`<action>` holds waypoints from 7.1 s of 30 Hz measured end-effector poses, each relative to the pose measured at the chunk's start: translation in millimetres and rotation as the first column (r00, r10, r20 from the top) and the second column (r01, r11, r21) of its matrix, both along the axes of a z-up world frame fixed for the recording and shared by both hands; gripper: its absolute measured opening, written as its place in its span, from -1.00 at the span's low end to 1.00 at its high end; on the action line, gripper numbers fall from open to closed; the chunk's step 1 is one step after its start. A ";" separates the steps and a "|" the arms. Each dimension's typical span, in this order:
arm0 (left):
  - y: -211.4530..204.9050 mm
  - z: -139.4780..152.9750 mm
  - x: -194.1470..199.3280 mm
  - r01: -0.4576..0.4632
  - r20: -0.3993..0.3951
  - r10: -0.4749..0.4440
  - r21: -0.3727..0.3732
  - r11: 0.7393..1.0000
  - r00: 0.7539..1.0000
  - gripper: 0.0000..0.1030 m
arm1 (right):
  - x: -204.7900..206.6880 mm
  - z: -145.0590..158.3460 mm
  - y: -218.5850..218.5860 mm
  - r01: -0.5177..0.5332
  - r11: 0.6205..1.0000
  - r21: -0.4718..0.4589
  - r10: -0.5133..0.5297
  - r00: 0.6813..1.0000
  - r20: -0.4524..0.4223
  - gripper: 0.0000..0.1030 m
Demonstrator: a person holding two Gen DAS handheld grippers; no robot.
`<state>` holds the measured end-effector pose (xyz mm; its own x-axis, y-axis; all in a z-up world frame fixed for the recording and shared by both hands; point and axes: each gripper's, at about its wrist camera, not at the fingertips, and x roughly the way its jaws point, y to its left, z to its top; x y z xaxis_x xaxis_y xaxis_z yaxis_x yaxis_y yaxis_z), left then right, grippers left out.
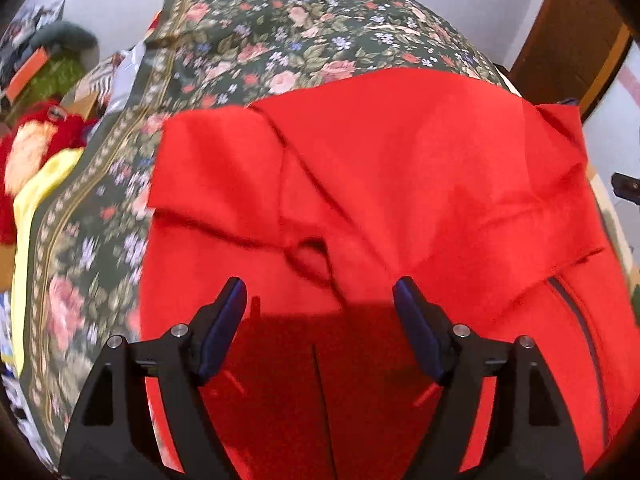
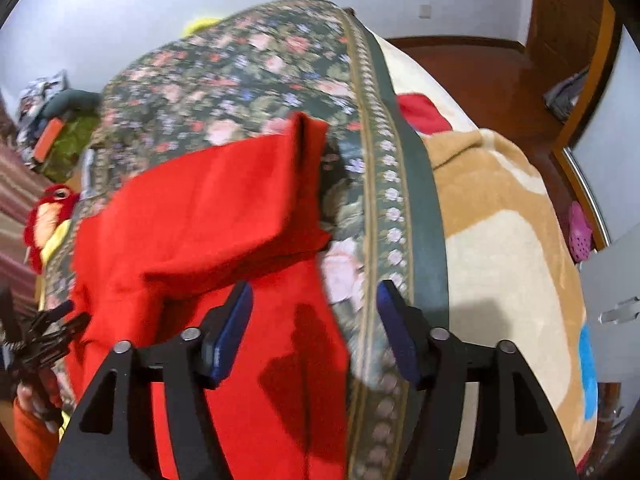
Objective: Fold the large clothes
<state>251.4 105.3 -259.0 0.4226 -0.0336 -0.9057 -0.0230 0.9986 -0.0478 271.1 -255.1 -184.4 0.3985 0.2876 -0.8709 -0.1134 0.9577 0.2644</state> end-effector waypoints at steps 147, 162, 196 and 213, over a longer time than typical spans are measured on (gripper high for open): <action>25.0 -11.8 49.3 -0.104 0.028 0.110 -0.170 0.980 0.993 0.48 | 28.9 -30.9 138.2 -0.328 0.945 -0.015 0.328 0.943 0.062 0.81; 69.8 0.4 7.8 -0.257 -0.012 0.259 -0.180 0.950 0.966 0.66 | 7.9 -31.6 70.5 -0.175 0.984 -0.028 0.174 0.984 -0.027 0.81; 86.3 -61.3 -3.5 -0.350 -0.138 0.390 -0.758 0.550 0.911 0.64 | -5.3 -41.6 138.7 -0.324 0.946 -0.025 0.323 0.946 -0.038 0.81; 120.1 -43.5 23.5 -0.397 -0.071 0.520 -0.734 0.550 0.851 -0.80 | -6.3 -39.2 139.1 -0.316 0.948 -0.038 0.314 0.948 -0.051 0.91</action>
<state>274.8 225.4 -302.5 0.6836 -0.3904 -0.6166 -0.4001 0.5062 -0.7640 264.8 -116.0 -223.6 0.2550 0.3526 -0.9004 -0.4004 0.8861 0.2336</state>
